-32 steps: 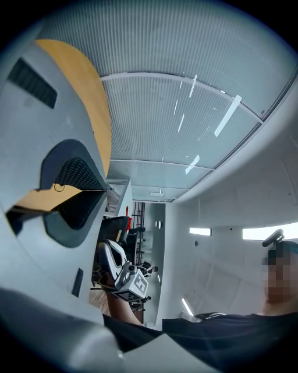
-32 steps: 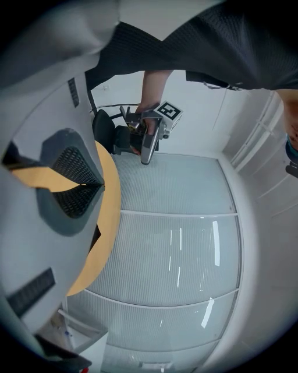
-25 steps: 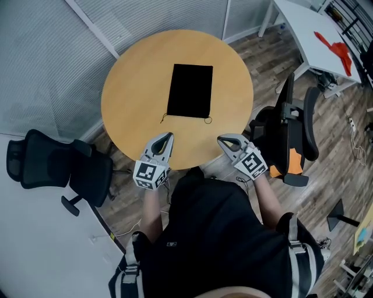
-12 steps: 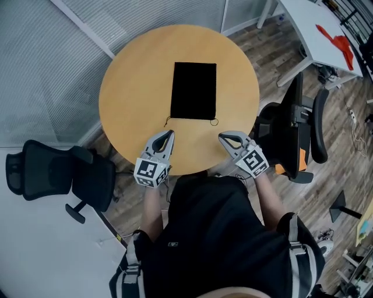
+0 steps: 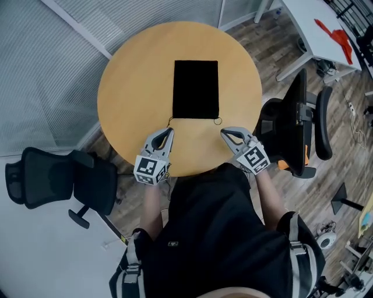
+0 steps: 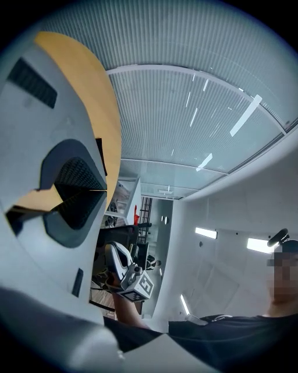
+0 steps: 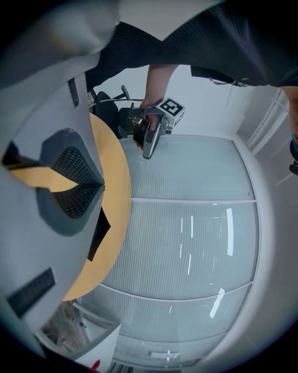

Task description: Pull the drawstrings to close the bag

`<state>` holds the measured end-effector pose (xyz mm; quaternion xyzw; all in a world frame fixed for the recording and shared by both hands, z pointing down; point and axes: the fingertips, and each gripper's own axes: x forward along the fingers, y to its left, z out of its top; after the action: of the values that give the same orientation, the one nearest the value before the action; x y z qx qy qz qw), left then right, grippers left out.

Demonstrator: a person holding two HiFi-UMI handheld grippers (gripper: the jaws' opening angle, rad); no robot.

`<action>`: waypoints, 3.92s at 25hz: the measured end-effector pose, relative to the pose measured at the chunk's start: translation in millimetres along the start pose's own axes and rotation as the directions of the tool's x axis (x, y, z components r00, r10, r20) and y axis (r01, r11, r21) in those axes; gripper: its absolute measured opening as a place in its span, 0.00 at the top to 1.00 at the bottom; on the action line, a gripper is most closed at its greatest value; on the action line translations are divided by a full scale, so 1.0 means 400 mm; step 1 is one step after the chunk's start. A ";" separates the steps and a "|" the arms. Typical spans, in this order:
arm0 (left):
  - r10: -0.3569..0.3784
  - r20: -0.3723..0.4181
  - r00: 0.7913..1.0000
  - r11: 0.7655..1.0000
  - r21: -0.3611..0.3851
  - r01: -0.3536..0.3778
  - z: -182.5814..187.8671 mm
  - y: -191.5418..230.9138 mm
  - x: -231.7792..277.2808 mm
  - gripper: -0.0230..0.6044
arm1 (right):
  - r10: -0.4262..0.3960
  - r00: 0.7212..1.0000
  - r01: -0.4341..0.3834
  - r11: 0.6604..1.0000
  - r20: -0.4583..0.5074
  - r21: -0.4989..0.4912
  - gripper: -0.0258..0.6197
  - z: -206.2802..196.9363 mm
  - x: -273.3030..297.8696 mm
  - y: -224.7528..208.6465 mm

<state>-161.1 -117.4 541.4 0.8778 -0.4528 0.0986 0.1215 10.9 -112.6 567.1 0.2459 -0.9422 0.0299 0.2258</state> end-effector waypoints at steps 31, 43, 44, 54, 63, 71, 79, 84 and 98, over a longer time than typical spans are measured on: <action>-0.034 -0.251 0.967 0.999 -0.032 0.027 -0.294 0.121 0.146 0.94 | 0.055 0.981 -0.027 0.989 -0.186 0.148 0.87 -0.271 0.158 -0.103; -0.053 -0.348 0.936 0.995 -0.096 0.021 -0.412 0.150 0.205 0.94 | 0.091 0.960 -0.036 0.978 -0.264 0.206 0.83 -0.382 0.208 -0.126; -0.060 -0.352 0.934 0.994 -0.106 0.024 -0.418 0.148 0.210 0.94 | 0.097 0.958 -0.039 0.977 -0.270 0.211 0.83 -0.388 0.210 -0.124; -0.006 -0.408 0.913 0.995 -0.096 -0.036 -0.478 0.191 0.231 0.94 | 0.096 0.942 -0.022 0.974 -0.322 0.226 0.80 -0.435 0.233 -0.139; 0.040 -0.491 0.871 0.998 -0.025 -0.060 -0.528 0.247 0.241 0.93 | 0.083 0.932 0.004 0.971 -0.354 0.239 0.75 -0.472 0.251 -0.155; 0.004 -0.557 0.831 1.000 0.023 0.010 -0.574 0.238 0.265 0.73 | 0.097 0.923 0.001 0.968 -0.373 0.252 0.71 -0.497 0.258 -0.155; -0.007 -0.576 0.817 1.000 0.006 0.012 -0.590 0.250 0.290 0.73 | 0.096 0.919 0.011 0.963 -0.383 0.268 0.71 -0.513 0.269 -0.162; -0.009 -0.582 0.813 1.000 0.013 0.020 -0.592 0.248 0.299 0.75 | 0.081 0.919 0.032 0.960 -0.387 0.278 0.71 -0.517 0.277 -0.170; 0.017 -0.585 0.811 0.999 0.039 0.007 -0.591 0.259 0.296 0.86 | 0.055 0.915 0.063 0.959 -0.400 0.276 0.79 -0.530 0.292 -0.175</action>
<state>-193.4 -195.4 812.7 0.8058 -0.3939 0.3730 0.2374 40.8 -191.1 804.7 0.2660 -0.8606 0.2140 0.3779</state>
